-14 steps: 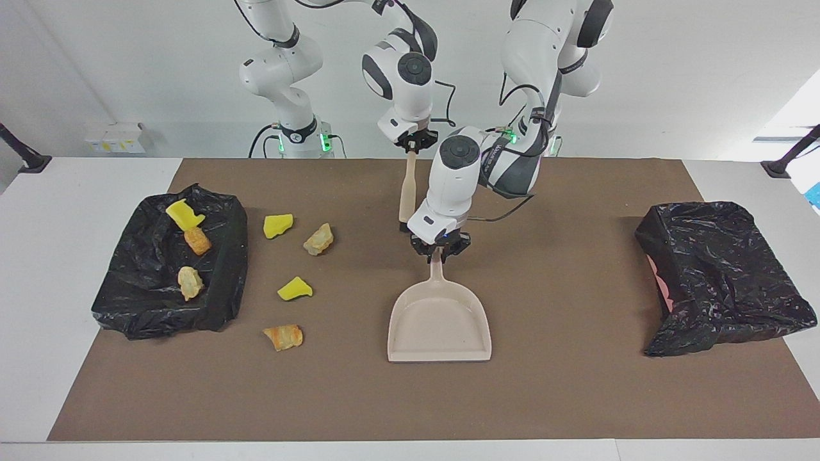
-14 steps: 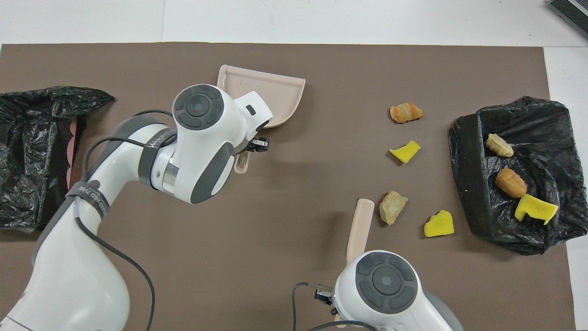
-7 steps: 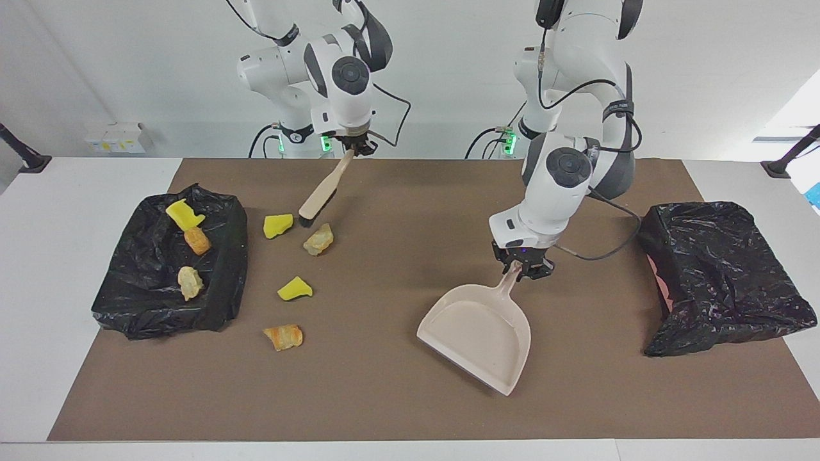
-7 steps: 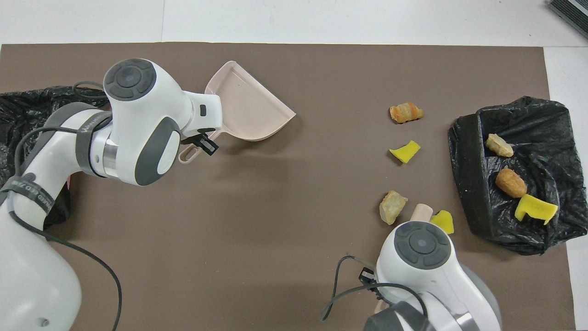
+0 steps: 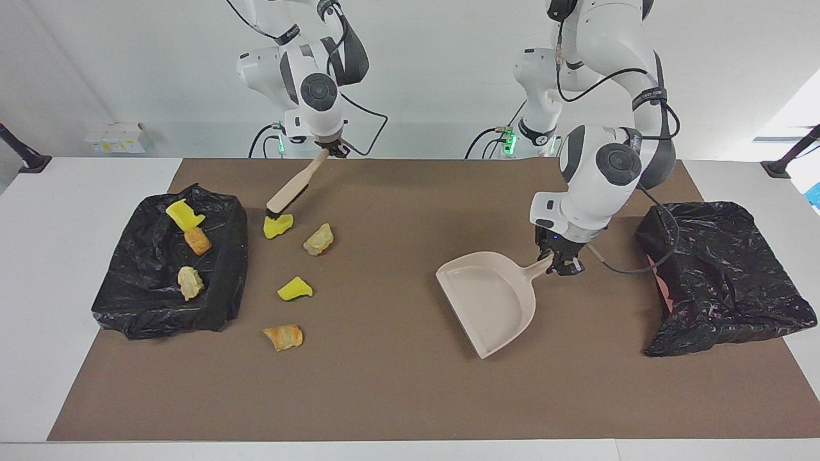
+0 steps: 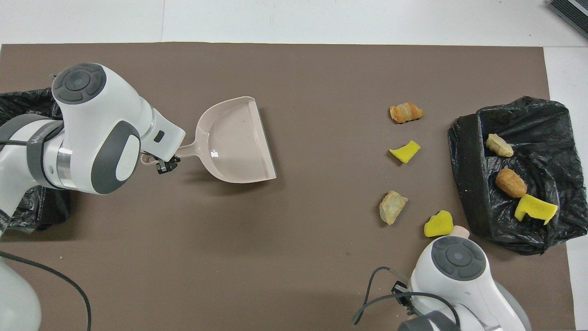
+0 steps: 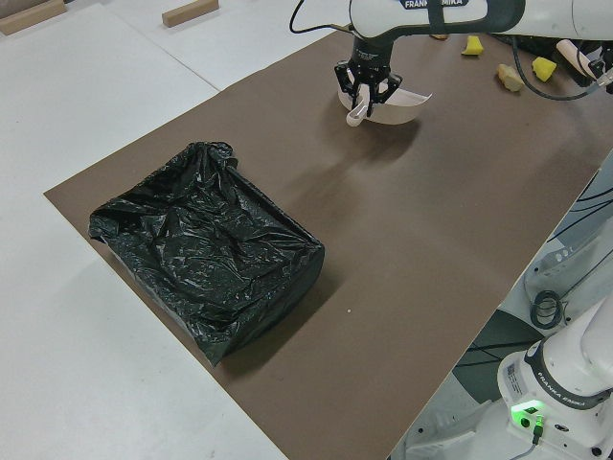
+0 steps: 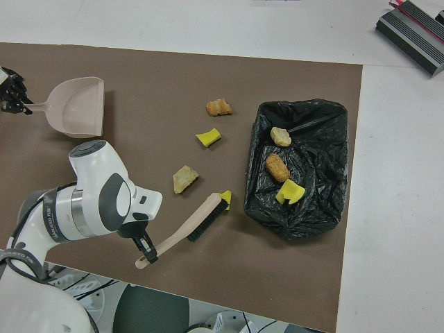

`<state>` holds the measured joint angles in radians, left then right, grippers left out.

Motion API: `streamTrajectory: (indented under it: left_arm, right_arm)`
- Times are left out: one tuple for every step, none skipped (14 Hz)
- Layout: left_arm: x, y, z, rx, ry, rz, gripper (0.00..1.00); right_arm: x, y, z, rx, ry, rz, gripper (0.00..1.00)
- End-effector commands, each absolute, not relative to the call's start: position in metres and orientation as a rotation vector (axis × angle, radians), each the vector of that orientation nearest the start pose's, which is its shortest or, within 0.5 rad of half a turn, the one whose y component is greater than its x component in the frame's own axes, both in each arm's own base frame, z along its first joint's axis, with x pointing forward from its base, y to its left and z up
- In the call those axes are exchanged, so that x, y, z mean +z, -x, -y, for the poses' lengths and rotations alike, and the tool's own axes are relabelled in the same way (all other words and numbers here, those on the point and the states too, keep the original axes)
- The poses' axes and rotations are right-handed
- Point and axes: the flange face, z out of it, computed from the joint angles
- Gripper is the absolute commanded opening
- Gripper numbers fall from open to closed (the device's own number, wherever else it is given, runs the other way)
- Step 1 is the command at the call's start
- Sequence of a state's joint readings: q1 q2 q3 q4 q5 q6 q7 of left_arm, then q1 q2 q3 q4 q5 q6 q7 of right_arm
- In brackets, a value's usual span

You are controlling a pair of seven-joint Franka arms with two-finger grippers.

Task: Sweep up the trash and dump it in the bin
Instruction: 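Lift the dustpan with the left gripper while the right gripper moves the brush, then lower the dustpan while the right gripper sweeps debris into it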

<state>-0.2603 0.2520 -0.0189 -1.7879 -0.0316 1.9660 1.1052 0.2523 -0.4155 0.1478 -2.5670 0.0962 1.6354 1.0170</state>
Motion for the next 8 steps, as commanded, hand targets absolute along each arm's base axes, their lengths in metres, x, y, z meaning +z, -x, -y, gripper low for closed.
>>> streamTrajectory:
  left_arm:
    - [0.406,-0.555,0.204,0.101,2.359,-2.149,0.00]
    - [0.406,-0.546,0.219,0.094,2.268,-2.169,0.00]
    - [0.403,-0.535,0.232,0.082,2.192,-2.185,0.00]
    - [0.402,-0.524,0.243,0.060,2.175,-2.185,0.00]
    - [0.397,-0.520,0.246,0.067,2.208,-2.151,0.00]
    - [0.392,-0.514,0.259,0.079,2.205,-2.157,0.00]
    - [0.387,-0.507,0.270,0.093,2.189,-2.176,0.00]
    - [0.387,-0.498,0.284,0.090,2.155,-2.207,0.00]
  right_arm:
    - [0.374,-0.288,-0.119,0.675,3.182,-1.169,0.00]
    - [0.374,-0.291,-0.111,0.688,3.174,-1.139,0.00]
    - [0.373,-0.295,-0.103,0.693,3.169,-1.092,0.00]
    - [0.367,-0.301,-0.101,0.689,3.180,-1.024,0.00]
    - [0.361,-0.308,-0.098,0.670,3.179,-0.982,0.00]
    - [0.358,-0.312,-0.095,0.662,3.175,-0.974,0.00]
    - [0.353,-0.314,-0.097,0.661,3.178,-0.955,0.00]
    - [0.350,-0.319,-0.099,0.645,3.178,-0.932,0.00]
